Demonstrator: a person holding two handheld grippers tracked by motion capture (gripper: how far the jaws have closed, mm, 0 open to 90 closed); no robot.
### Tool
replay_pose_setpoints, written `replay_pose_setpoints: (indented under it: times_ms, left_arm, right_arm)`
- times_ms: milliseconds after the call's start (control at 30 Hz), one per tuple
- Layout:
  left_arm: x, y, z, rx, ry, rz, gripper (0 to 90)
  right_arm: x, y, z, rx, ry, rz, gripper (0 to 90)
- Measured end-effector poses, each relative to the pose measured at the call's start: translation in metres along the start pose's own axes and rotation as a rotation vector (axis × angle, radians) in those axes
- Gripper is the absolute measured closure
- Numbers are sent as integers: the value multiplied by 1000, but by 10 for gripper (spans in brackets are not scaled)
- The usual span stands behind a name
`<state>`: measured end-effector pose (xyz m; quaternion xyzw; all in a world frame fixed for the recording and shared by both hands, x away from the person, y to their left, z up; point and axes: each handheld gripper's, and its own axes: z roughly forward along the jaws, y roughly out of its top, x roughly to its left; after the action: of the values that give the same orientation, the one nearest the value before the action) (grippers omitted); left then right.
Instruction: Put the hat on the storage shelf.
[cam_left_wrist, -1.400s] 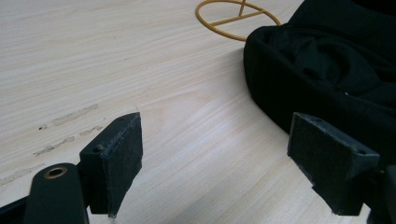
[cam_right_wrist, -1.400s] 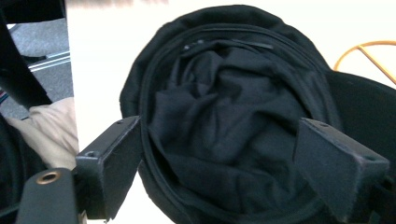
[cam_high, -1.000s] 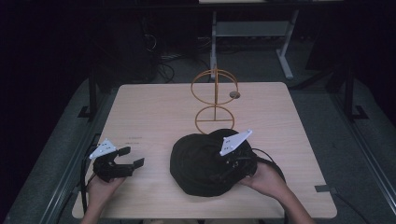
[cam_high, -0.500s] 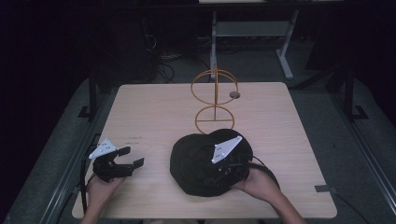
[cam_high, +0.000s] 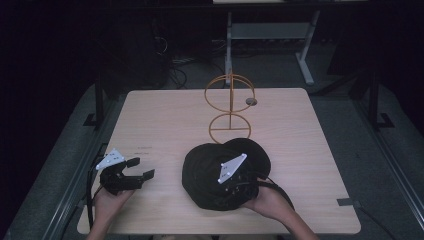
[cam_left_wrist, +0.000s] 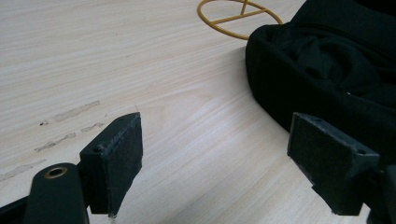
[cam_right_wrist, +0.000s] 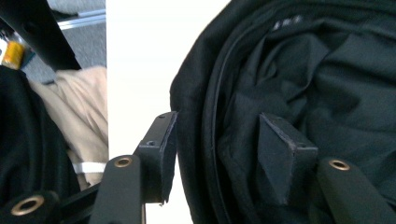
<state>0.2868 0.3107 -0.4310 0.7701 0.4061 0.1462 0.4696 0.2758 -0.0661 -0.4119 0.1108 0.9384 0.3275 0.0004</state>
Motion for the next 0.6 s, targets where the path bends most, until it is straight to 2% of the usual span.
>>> replay_pose_setpoints:
  times_ms: [333, 467, 567, 600]
  left_arm:
    - [-1, 0, 2, 13, -2, 3, 179]
    - [-2, -1, 4, 16, -6, -2, 179]
    - [-3, -1, 5, 22, -7, 3, 179]
    - [-4, -1, 5, 26, -7, 4, 180]
  right_arm:
    - [4, -6, 17, 57, 8, -9, 502]
    - [4, -7, 20, 61, 1, -23, 523]
    - [4, -7, 20, 62, -3, -20, 569]
    - [4, -7, 21, 62, 1, -20, 625]
